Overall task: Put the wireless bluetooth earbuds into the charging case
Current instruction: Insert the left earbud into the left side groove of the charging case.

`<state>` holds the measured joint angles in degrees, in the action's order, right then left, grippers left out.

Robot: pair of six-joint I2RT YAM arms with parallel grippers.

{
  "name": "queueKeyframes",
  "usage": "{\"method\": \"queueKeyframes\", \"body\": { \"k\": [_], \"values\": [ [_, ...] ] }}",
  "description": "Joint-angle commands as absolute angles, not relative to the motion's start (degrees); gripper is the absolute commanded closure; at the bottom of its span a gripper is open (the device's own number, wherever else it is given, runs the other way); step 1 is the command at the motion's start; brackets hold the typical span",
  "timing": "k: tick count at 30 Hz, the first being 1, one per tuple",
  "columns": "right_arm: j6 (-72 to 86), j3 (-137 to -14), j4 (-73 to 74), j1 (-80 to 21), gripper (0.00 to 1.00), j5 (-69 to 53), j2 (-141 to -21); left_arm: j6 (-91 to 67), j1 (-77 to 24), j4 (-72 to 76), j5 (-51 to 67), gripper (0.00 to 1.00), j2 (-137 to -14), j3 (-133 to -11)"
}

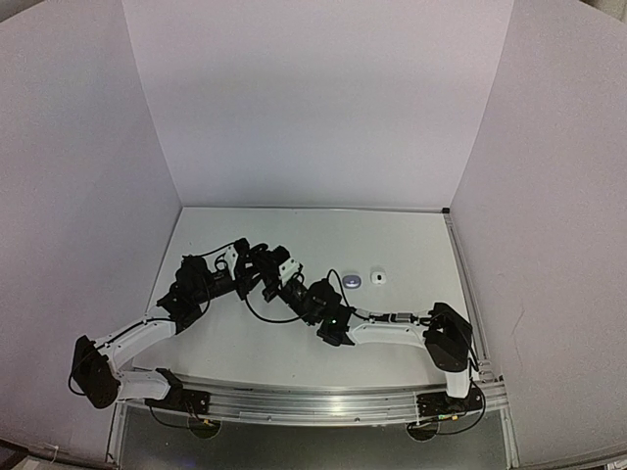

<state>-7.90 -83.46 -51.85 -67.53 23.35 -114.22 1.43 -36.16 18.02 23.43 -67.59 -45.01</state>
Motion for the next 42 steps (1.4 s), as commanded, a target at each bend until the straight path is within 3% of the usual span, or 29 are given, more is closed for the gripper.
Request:
{"method": "queueKeyframes", "body": {
  "k": [1,33,42],
  "values": [
    [-8.09,-83.34,-45.99,-67.76,1.00,24.22,-112.93,2.51,-35.64,22.82,23.38,1.00,-66.17,-50.02],
    [-9.36,-85.26,-42.64,-67.76,0.77,21.33,-110.75,2.02,-35.68,17.18,24.50,1.00,-65.73,-50.98],
    [-9.86,-85.93,-40.53,-67.76,0.64,19.80,-109.71,2.10,-35.67,16.03,24.62,1.00,-65.62,-51.06]
  ]
}}
